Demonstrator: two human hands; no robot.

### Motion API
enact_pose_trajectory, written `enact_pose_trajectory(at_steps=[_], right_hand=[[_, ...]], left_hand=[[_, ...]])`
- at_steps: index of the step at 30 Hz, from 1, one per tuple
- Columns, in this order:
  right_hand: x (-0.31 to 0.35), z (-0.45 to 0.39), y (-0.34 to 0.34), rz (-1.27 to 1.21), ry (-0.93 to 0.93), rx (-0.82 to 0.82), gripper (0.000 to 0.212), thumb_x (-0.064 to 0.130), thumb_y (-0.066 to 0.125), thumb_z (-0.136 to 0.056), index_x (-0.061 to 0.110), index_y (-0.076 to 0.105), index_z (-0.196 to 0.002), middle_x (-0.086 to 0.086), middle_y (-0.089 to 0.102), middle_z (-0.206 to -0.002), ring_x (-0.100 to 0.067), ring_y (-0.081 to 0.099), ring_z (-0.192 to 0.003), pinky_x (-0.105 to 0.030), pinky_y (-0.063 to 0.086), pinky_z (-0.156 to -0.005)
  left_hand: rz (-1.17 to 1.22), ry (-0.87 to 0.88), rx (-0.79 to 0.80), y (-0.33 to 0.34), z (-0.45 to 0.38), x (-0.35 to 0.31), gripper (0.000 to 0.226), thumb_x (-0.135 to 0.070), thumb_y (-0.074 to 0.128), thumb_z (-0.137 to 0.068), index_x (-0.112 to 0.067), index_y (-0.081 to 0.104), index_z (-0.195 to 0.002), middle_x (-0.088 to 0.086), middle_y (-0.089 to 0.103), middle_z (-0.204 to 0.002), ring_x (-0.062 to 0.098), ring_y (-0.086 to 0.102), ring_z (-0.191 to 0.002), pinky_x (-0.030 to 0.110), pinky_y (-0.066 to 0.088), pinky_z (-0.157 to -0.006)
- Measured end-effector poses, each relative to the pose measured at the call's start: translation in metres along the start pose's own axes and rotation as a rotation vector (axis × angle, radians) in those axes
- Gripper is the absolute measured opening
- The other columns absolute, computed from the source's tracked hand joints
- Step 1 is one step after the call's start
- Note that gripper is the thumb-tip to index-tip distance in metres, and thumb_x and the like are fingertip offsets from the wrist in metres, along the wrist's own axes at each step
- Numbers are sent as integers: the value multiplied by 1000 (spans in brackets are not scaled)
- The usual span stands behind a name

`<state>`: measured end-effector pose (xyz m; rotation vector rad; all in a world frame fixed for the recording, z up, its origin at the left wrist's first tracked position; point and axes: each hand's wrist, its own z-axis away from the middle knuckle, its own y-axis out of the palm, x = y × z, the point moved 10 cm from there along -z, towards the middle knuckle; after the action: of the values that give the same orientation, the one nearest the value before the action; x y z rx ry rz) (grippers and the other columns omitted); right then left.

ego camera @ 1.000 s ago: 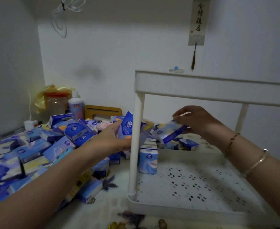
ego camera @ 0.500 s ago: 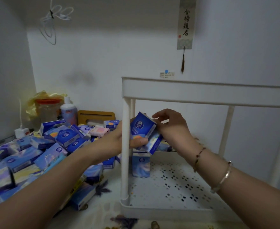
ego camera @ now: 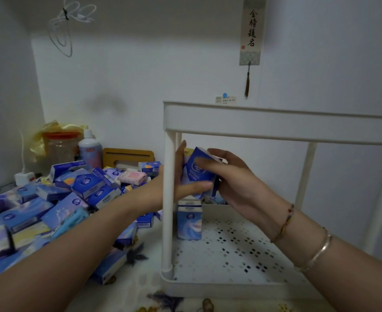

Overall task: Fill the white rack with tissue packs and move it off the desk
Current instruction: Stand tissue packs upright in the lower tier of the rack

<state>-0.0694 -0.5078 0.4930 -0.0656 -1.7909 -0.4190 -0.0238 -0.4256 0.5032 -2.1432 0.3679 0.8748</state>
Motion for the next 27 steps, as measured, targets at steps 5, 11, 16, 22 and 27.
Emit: enact_pose_trajectory(at_steps=[5, 11, 16, 22, 27], right_hand=[[1, 6, -8, 158, -19, -9, 52, -5, 64, -81, 10, 45, -128, -18, 62, -117, -29, 66, -94, -39, 56, -69], [-6, 33, -13, 247, -45, 226, 68, -8, 70, -60, 14, 53, -122, -9, 64, -109, -20, 66, -90, -25, 55, -71], [-51, 48, 1, 579, 6, 317, 70, -7, 76, -71, 32, 48, -122, 0, 60, -121, -13, 63, -96, -33, 55, -82], [-74, 44, -1, 803, -37, 296, 65, 7, 75, -76, 38, 41, -122, 3, 50, -125, -5, 63, -94, -33, 56, -83], [-73, 47, -14, 979, -54, 153, 93, 21, 78, -75, 38, 17, -143, 11, 27, -145, -7, 31, -132, -26, 40, -106]], left_hand=[[-95, -43, 139, -1, 8, -1, 91, -55, 71, -70, -53, 16, -142, -48, 27, -116, -25, 42, -102, 3, 38, -87], [353, -218, -185, -44, 34, 44, 27, -38, 43, -99, -38, 66, -113, -25, 67, -108, -4, 61, -103, 16, 47, -85], [394, -428, -126, 7, 75, 93, 30, -30, 42, -100, -34, 71, -99, -25, 70, -101, -7, 63, -98, 11, 48, -78], [788, -568, -178, 36, 91, 107, 37, -45, 42, -96, -20, 67, -106, -6, 68, -115, 3, 65, -97, 22, 54, -77], [823, -625, -52, 55, 104, 93, 77, -73, 26, -83, -17, 58, -125, 3, 67, -121, 15, 61, -116, 35, 38, -108]])
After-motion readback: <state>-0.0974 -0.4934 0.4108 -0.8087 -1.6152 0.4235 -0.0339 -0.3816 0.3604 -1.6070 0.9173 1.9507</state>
